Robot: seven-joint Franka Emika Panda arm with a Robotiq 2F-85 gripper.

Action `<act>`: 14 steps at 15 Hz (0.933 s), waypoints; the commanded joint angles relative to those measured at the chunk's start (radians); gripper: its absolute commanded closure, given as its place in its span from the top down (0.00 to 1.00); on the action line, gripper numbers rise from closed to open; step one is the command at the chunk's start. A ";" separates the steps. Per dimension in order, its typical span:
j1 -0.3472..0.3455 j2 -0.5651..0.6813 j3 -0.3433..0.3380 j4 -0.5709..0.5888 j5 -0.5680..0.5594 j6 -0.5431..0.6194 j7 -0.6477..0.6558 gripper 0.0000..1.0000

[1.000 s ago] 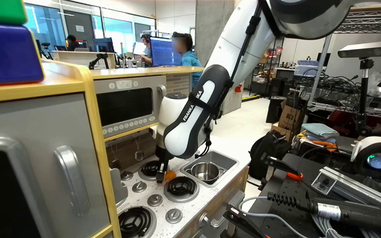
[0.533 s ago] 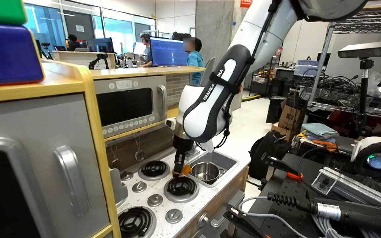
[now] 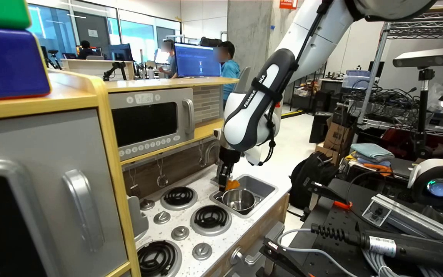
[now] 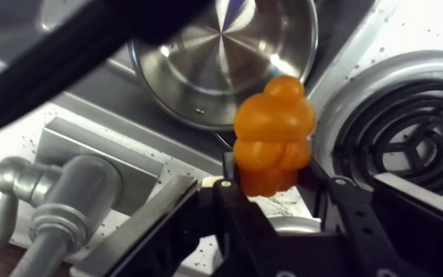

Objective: Put the orange object in the pot in the sink

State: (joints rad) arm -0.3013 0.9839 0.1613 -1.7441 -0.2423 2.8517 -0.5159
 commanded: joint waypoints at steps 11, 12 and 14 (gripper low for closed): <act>0.114 0.211 -0.149 0.298 0.094 -0.292 0.225 0.16; 0.123 0.223 -0.158 0.309 0.090 -0.290 0.236 0.16; 0.138 0.245 -0.169 0.332 0.089 -0.296 0.252 0.16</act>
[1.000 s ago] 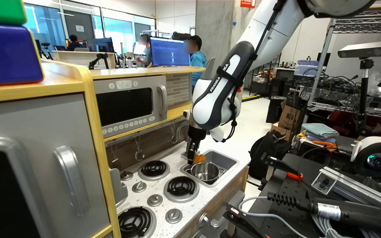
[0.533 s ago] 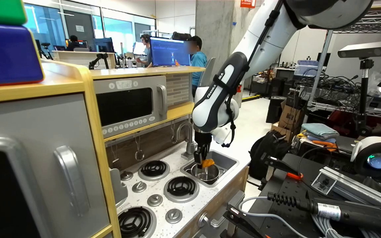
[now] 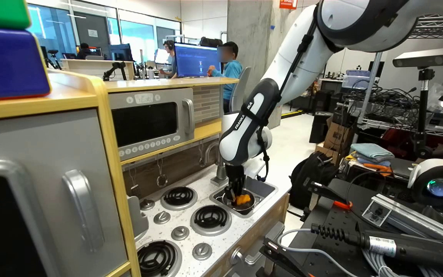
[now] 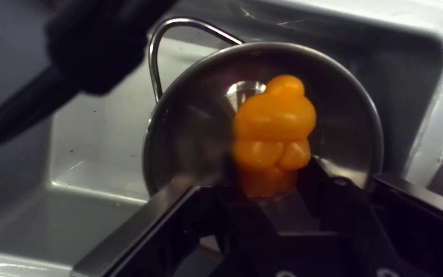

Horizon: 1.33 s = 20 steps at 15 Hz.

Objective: Put the orange object in the pot in the sink

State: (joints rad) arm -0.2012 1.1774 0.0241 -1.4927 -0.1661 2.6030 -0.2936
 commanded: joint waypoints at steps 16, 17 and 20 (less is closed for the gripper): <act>0.026 0.063 -0.016 0.116 0.017 -0.110 0.002 0.87; 0.026 0.042 -0.010 0.091 0.016 -0.127 -0.009 0.95; 0.052 -0.075 -0.019 -0.042 -0.009 -0.193 -0.034 1.00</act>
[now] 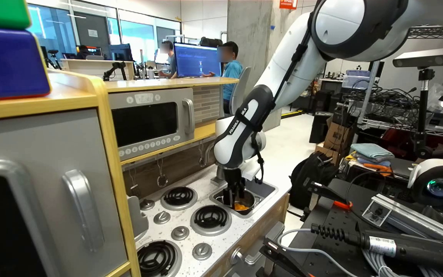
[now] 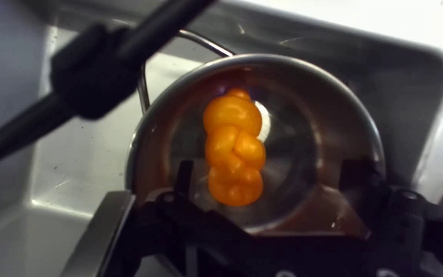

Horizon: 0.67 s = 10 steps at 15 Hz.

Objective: Put the orange object in the pot in the sink

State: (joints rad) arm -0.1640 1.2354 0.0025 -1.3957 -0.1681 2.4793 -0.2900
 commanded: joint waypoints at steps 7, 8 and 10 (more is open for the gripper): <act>0.037 -0.439 -0.017 -0.442 -0.078 -0.042 -0.070 1.00; 0.031 -0.483 -0.009 -0.480 -0.083 -0.056 -0.090 1.00; 0.003 -0.568 0.022 -0.547 -0.075 -0.129 -0.183 1.00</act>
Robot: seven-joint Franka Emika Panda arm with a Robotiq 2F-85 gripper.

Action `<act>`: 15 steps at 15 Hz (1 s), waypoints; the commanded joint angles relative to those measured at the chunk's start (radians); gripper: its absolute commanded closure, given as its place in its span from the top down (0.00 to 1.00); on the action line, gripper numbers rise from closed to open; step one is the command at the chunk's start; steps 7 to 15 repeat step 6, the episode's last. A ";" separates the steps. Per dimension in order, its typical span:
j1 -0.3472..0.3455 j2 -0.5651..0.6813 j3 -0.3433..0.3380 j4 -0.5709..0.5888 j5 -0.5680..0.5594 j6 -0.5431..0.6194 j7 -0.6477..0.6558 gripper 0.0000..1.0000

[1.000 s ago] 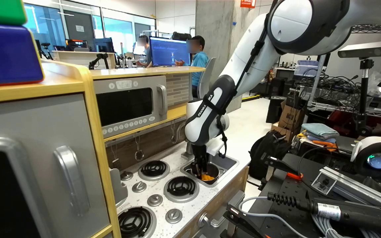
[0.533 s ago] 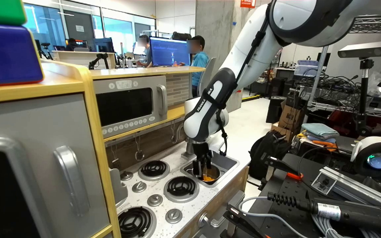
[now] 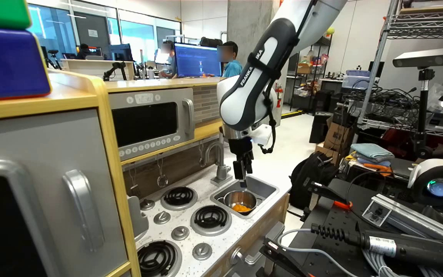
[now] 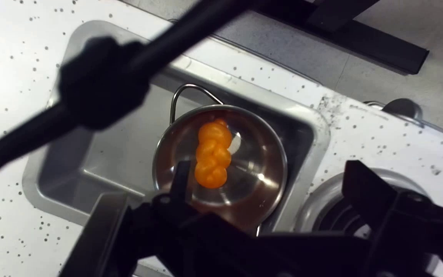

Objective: Put the orange object in the pot in the sink

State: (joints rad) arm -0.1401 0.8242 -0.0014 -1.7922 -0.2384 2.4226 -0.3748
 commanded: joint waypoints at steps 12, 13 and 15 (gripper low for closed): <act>-0.027 -0.235 0.043 -0.157 0.053 -0.281 -0.233 1.00; -0.027 -0.235 0.043 -0.157 0.053 -0.281 -0.233 1.00; -0.027 -0.235 0.043 -0.157 0.053 -0.281 -0.233 1.00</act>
